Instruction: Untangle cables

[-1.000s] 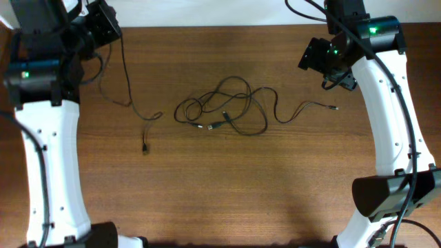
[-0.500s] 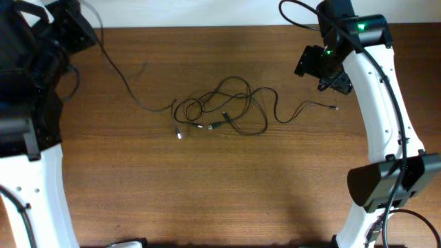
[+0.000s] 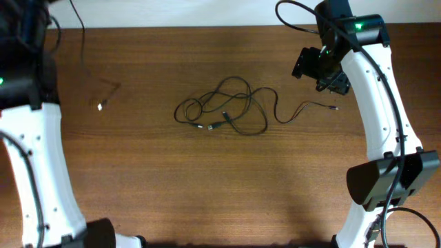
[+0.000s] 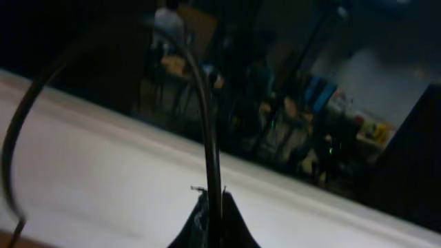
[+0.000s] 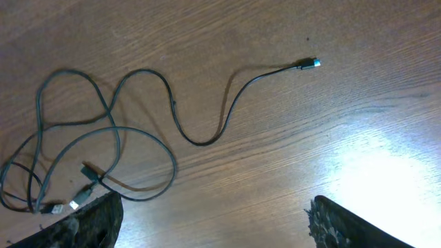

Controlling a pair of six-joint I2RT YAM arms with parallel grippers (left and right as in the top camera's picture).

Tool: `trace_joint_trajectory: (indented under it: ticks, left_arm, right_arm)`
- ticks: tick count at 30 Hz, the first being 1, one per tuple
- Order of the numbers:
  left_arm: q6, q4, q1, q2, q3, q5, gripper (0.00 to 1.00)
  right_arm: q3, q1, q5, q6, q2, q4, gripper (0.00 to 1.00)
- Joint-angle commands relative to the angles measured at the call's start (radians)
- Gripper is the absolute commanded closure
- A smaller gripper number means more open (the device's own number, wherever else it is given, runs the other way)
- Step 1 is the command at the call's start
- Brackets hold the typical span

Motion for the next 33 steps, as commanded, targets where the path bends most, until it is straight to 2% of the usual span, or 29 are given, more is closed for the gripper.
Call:
trace_joint_trajectory:
  ticks: [1,5,8,10,15,18,22,28,30,32,33]
  left_arm:
    - [0.004,0.142,0.004,0.095,0.009,0.011,1.0]
    - [-0.079,0.263,0.003,0.193,0.009,0.029,1.0]
    - [-0.177,0.321,0.002,0.289,0.009,0.162,1.0]
    - [-0.179,0.341,-0.005,0.341,0.009,0.234,1.0]
    - [-0.141,0.298,-0.005,0.442,0.009,0.291,1.0]
    - [-0.034,0.271,0.021,0.451,0.009,0.245,1.0]
    - [0.012,0.256,0.071,0.456,0.009,0.168,1.0]
    - [0.024,0.265,0.158,0.554,0.009,0.164,1.0]
    - [0.024,0.279,0.203,0.614,0.009,0.096,0.97]
    - [0.07,0.287,0.242,0.654,0.009,0.057,0.87]
    - [0.096,0.282,0.259,0.669,0.009,0.042,0.64]
  right_arm:
    - [-0.008,-0.002,-0.019,-0.015,0.005,-0.002,0.13]
    - [-0.008,-0.002,-0.025,-0.015,0.005,-0.002,0.13]
    - [-0.008,-0.002,-0.025,-0.015,0.005,-0.001,0.13]
    - [-0.008,-0.002,-0.026,-0.015,0.005,-0.002,0.13]
    - [-0.008,-0.002,-0.047,-0.015,0.005,-0.014,0.13]
    - [-0.008,-0.002,-0.047,-0.015,0.005,-0.017,0.13]
    - [-0.008,-0.002,-0.047,-0.015,0.005,-0.016,0.13]
    - [-0.008,-0.002,-0.048,-0.015,0.005,-0.02,0.13]
    - [-0.008,-0.002,-0.048,-0.015,0.005,-0.033,0.13]
    - [-0.008,-0.002,-0.048,-0.015,0.005,-0.042,0.13]
    - [-0.008,-0.002,-0.048,-0.015,0.005,-0.045,0.13]
